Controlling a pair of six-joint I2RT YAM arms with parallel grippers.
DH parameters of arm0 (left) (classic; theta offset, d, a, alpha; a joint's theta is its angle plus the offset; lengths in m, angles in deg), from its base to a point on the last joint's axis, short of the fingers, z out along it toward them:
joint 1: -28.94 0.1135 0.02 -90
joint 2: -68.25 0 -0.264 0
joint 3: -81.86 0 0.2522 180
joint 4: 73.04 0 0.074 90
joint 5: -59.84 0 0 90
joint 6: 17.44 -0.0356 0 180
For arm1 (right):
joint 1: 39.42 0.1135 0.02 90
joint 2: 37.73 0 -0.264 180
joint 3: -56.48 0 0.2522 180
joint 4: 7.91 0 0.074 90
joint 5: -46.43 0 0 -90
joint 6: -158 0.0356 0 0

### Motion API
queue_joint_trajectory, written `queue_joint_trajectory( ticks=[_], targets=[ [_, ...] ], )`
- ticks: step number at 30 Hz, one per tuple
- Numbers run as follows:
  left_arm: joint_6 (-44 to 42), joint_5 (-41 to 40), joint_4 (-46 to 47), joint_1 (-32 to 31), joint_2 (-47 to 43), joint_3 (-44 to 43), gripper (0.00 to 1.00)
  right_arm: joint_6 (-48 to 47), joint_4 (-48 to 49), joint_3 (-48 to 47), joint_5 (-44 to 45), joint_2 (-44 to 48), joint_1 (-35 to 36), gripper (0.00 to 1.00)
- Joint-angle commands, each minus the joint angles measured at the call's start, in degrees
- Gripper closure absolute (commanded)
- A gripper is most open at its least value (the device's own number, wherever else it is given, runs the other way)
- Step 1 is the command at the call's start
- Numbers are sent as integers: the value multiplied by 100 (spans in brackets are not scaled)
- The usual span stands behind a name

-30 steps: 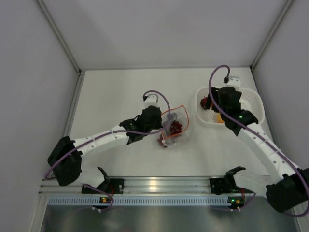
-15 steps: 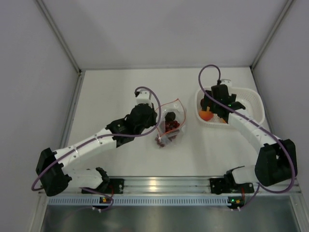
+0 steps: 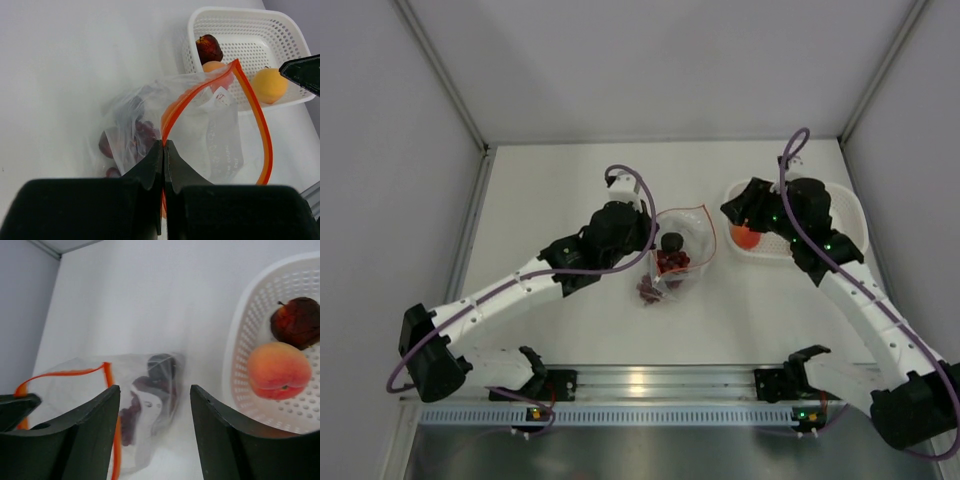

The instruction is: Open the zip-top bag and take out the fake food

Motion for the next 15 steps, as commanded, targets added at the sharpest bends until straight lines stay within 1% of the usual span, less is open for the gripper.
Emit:
queue_joint_trajectory(
  ticks=[1, 4, 8, 12, 15],
  targets=[
    [133, 372, 360, -24, 83, -160, 100, 497, 412, -49, -629, 296, 382, 45],
    [229, 513, 562, -33, 145, -133, 100, 612, 421, -102, -393, 420, 822, 49],
    [405, 566, 756, -50, 224, -116, 100, 577, 438, -155, 99, 288, 1429, 49],
    [484, 601, 1019, -94, 224, -19, 100, 603, 648, -85, 477, -37, 1947, 50],
    [555, 645, 1151, -112, 250, -2, 100, 734, 825, -76, 724, -580, 2316, 50]
  ],
)
